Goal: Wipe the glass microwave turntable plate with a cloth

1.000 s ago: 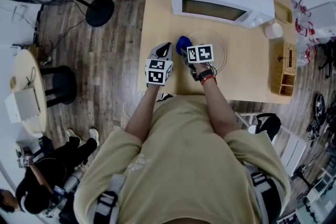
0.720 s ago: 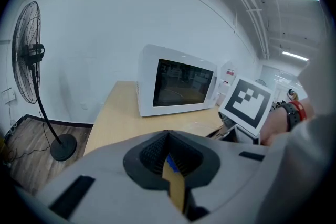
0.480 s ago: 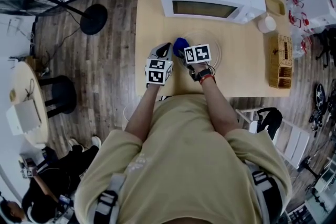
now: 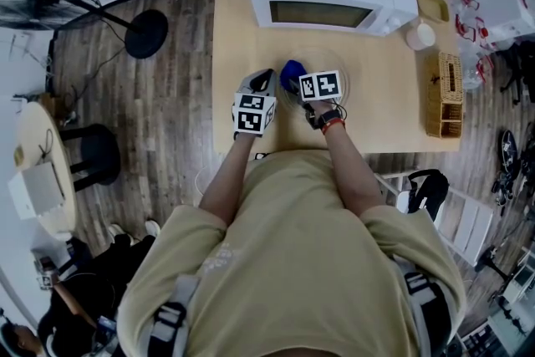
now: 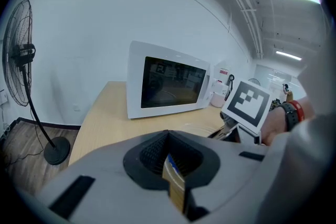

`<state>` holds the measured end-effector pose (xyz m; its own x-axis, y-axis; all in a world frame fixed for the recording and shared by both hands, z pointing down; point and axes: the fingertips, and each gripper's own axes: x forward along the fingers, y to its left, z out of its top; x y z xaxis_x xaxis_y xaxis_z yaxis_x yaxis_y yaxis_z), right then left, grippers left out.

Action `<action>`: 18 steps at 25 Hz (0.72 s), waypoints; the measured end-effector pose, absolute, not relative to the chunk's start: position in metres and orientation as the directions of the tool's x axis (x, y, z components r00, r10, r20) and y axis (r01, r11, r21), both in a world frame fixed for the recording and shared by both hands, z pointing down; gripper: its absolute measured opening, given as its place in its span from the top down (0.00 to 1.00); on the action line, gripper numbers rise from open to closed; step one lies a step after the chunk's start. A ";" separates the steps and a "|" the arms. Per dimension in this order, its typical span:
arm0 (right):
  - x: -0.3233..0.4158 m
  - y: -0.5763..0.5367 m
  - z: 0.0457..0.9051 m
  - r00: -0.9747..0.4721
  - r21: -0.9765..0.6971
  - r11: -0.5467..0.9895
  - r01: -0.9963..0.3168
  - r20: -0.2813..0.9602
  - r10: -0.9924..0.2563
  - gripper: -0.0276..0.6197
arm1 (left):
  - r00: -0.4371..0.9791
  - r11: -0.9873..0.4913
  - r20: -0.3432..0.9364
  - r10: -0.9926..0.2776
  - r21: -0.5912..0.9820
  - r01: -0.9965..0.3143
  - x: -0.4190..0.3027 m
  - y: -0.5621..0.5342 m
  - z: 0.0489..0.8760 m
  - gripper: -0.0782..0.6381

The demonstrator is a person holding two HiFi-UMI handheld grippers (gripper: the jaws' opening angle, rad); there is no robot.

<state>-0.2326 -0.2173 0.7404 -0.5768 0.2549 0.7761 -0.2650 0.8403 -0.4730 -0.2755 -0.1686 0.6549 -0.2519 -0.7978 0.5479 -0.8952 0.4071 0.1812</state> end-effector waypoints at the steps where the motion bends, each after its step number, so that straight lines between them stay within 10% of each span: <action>1: -0.231 -0.219 0.740 -0.576 -0.467 0.844 -0.264 0.778 0.250 0.77 | -0.250 0.405 0.548 -0.798 0.182 -0.896 -0.274 -0.169 0.655 0.87; 18: -0.207 -0.247 0.741 -0.592 -0.467 0.825 -0.317 0.777 0.212 0.77 | -0.206 0.364 0.550 -0.810 0.195 -0.911 -0.254 -0.193 0.660 0.87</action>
